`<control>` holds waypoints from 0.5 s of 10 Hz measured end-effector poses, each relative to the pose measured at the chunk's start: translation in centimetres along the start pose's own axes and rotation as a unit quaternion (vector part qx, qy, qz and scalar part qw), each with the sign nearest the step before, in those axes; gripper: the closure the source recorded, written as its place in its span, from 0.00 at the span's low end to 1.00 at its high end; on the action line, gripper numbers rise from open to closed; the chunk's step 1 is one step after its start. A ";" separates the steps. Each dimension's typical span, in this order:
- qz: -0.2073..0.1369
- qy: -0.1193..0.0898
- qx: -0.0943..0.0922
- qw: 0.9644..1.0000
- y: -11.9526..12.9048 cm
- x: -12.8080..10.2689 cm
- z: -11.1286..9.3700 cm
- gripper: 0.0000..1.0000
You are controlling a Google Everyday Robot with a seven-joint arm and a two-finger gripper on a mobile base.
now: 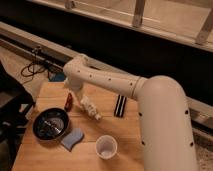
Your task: Place the pepper on the white sponge
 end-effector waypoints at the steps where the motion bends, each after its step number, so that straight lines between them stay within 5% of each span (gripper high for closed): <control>1: -0.012 -0.006 -0.003 1.000 -0.6 -0.6 0.8 0.26; 5: -0.029 -0.027 -0.009 0.999 -1.2 -1.8 3.0 0.26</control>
